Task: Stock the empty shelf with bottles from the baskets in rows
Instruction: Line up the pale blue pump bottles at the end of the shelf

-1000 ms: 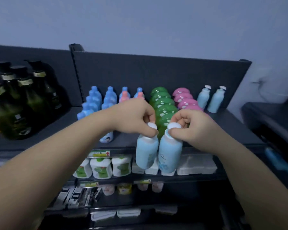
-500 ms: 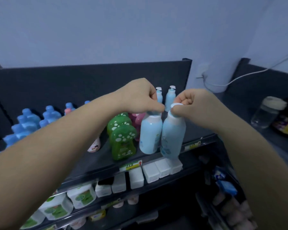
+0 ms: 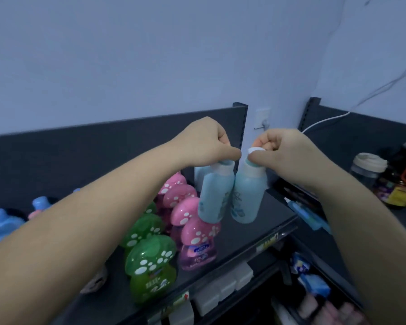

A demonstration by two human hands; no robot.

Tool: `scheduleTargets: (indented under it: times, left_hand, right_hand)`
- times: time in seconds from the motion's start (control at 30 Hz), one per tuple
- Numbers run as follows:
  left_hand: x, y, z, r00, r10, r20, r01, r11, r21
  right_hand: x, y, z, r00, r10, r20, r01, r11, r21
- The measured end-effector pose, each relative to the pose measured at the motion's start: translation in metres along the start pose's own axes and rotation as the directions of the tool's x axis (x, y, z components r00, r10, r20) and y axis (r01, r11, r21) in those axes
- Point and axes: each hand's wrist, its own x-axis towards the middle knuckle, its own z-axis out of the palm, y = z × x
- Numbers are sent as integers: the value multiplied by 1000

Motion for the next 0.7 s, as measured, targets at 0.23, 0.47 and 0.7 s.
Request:
scheduleTargets:
  times: [0.23, 0.47, 0.7]
  left_hand:
    - [49, -11, 20, 999, -13, 43, 14, 1000, -21]
    - [80, -19, 35, 998, -31, 45, 33, 999, -37]
    - [117, -39, 72, 979, -197, 54, 190, 975, 117]
  right_hand:
    - [32, 30, -1, 999, 35, -22, -36, 998, -60]
    - [71, 53, -5, 1000, 13, -18, -14, 999, -45]
    - [118, 103, 4, 992, -40, 118, 47, 997, -56]
